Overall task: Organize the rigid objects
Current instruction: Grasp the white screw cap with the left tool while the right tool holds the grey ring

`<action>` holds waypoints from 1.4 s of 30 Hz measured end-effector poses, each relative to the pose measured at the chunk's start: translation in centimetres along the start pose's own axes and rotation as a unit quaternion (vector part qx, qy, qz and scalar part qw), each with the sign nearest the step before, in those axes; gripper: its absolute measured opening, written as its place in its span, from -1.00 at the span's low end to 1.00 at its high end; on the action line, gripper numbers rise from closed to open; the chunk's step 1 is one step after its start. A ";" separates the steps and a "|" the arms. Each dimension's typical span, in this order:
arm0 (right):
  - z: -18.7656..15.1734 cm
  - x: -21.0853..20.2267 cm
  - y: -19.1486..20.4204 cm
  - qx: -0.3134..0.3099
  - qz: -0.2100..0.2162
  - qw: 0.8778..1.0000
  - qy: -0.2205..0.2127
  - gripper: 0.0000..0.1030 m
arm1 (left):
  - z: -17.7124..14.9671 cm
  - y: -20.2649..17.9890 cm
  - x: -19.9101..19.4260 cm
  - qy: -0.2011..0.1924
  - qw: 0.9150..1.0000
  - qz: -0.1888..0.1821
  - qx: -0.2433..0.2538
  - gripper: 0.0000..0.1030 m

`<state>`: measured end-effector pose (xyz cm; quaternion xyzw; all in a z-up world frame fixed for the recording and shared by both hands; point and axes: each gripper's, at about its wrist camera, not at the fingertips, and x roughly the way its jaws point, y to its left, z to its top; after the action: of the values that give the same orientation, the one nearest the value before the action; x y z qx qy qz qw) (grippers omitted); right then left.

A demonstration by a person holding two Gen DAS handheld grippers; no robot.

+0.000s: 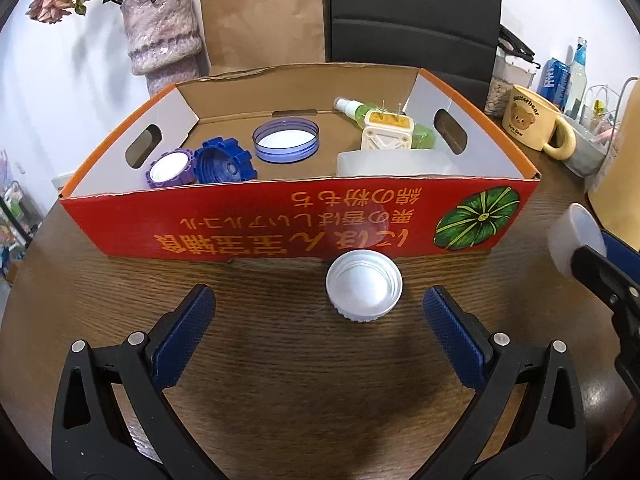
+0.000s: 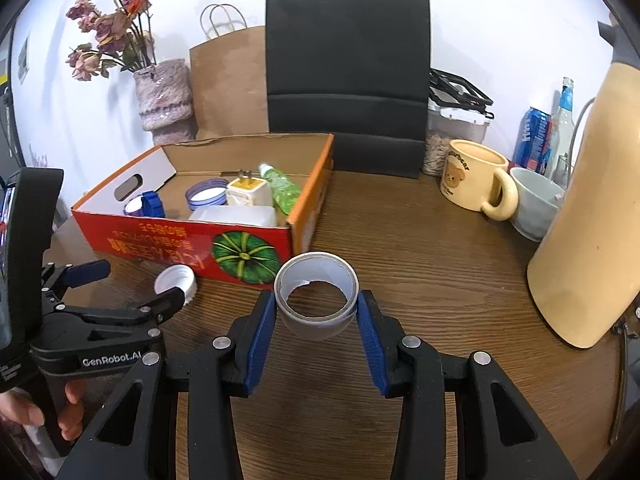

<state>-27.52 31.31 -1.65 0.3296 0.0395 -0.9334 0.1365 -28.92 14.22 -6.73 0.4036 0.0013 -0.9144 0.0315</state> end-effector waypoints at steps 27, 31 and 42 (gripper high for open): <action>-0.2 0.2 0.1 0.004 0.002 1.000 -0.005 -0.11 | 0.3 -0.5 0.1 0.005 1.000 0.001 -0.015 -0.28; -0.2 -0.2 0.3 0.003 0.003 1.000 -0.013 -0.11 | 0.2 -0.4 -0.9 -0.012 1.000 -0.003 -0.008 -0.28; -0.4 -2.4 2.6 -0.018 0.006 0.999 -0.044 -0.11 | -0.1 0.7 -4.0 -0.053 0.999 -0.013 0.002 -0.28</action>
<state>-24.71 29.43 -0.41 0.2856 0.0482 -0.9454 0.1495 -26.13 13.77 -3.78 0.3549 0.0030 -0.9347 0.0190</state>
